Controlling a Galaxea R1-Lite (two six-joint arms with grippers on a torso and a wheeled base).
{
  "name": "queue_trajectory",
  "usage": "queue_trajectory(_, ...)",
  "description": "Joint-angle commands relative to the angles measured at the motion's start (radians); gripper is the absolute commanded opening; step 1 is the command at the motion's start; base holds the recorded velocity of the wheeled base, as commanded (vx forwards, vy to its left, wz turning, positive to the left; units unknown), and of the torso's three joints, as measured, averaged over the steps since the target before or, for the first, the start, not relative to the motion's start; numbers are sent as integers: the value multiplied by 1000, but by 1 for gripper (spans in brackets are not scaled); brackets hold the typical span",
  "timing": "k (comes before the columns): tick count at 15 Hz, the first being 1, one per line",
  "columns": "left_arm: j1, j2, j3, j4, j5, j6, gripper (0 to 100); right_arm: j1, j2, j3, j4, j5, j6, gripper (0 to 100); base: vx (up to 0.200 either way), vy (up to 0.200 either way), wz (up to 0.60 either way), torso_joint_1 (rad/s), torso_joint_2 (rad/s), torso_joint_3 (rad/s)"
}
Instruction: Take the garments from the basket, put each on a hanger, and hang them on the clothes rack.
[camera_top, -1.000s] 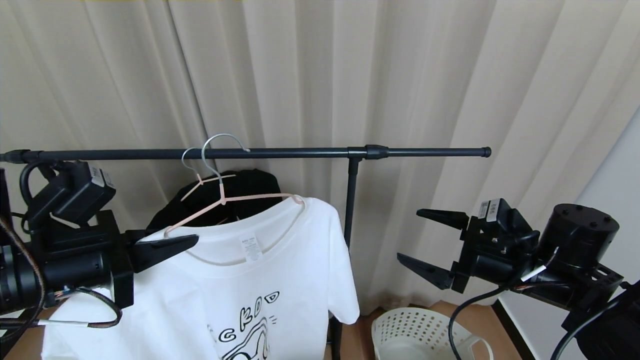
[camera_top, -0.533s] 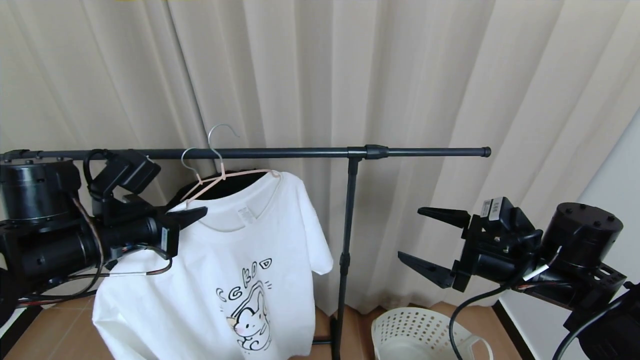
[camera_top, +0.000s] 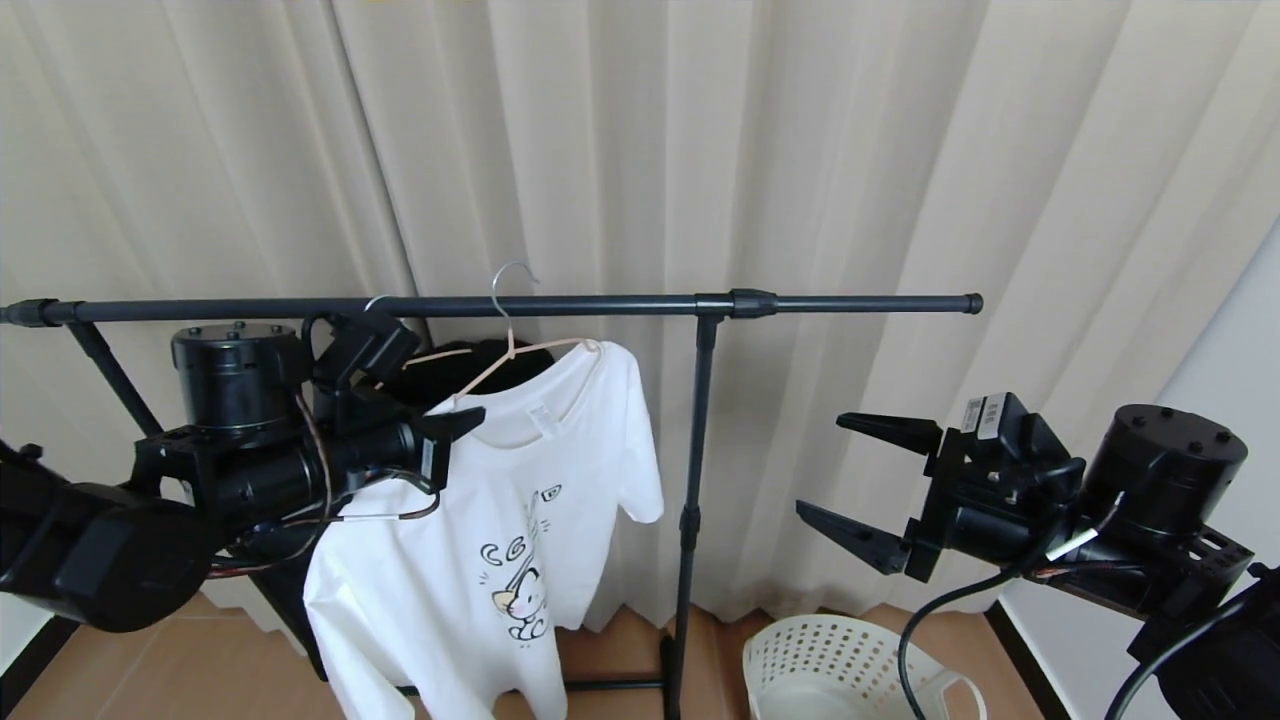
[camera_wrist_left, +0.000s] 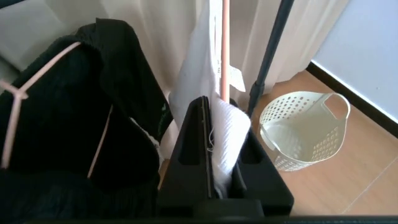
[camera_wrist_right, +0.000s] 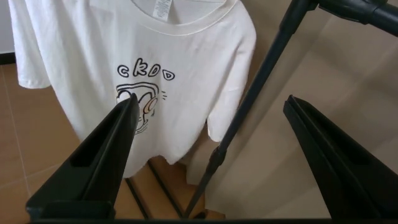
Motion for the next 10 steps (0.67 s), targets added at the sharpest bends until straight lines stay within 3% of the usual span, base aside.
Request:
queue_trajectory(1, -19, 92, -50, -11, 39, -17, 0, 0, 1, 1, -1, 1, -1, 100, 0, 0, 0, 0, 0, 0)
queue_trajectory(6, -52, 213, -147, -87, 164, -71, 0, 0, 1, 3, -1, 1, -1, 100, 0, 0, 0, 0, 0, 0)
queue_trajectory(10, -54, 251, -154, -103, 176, -72, 0, 0, 1, 1, -1, 1, -1, 100, 0, 0, 0, 0, 0, 0)
